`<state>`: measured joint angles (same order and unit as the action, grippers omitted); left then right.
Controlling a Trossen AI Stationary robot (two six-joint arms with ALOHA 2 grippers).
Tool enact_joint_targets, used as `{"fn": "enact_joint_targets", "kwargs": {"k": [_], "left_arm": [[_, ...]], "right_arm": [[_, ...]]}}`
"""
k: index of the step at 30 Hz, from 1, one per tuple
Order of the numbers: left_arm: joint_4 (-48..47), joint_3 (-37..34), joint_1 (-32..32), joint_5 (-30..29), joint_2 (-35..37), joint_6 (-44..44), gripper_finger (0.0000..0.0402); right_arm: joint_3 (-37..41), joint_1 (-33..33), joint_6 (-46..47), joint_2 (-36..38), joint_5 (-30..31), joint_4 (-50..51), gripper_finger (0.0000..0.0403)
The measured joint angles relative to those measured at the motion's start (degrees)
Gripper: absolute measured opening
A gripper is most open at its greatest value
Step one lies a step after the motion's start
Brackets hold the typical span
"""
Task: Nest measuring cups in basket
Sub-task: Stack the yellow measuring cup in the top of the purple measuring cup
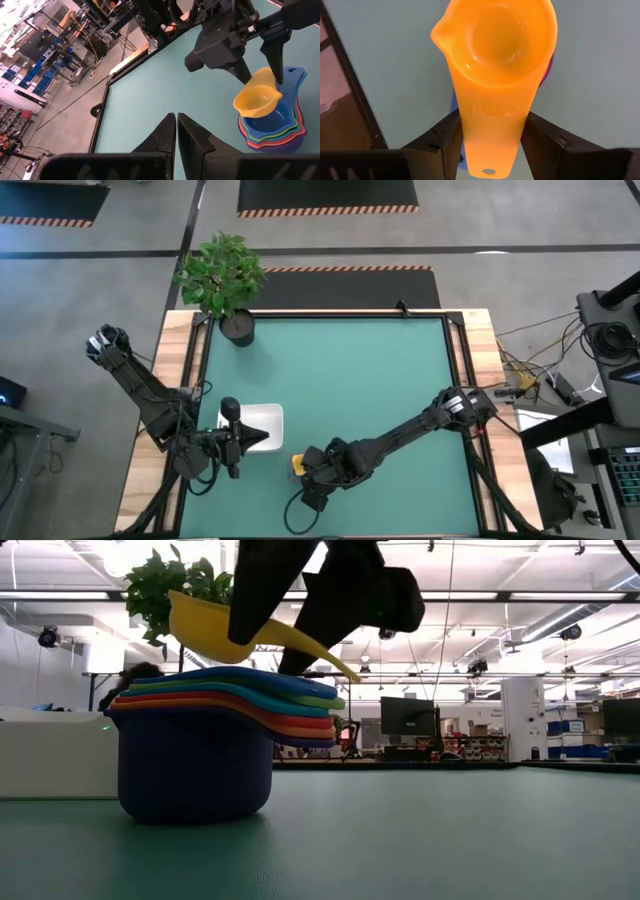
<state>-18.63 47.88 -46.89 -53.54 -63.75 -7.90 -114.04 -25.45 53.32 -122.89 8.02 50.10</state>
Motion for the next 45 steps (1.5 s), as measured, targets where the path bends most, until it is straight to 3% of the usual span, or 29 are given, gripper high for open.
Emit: {"fn": "enact_joint_targets", "kwargs": {"k": [29,45], "left_arm": [[0.07,0.0,-0.01,0.0,0.0,-0.24,0.0],[0.13,0.0,0.01,0.0,0.0,-0.24,0.0]], "right_arm": [[0.15,0.0,-3.4,-0.07,-2.63,-1.08,0.0165],[-0.02,0.11,-3.83,0.0,-3.03,-0.72,0.0262]]}}
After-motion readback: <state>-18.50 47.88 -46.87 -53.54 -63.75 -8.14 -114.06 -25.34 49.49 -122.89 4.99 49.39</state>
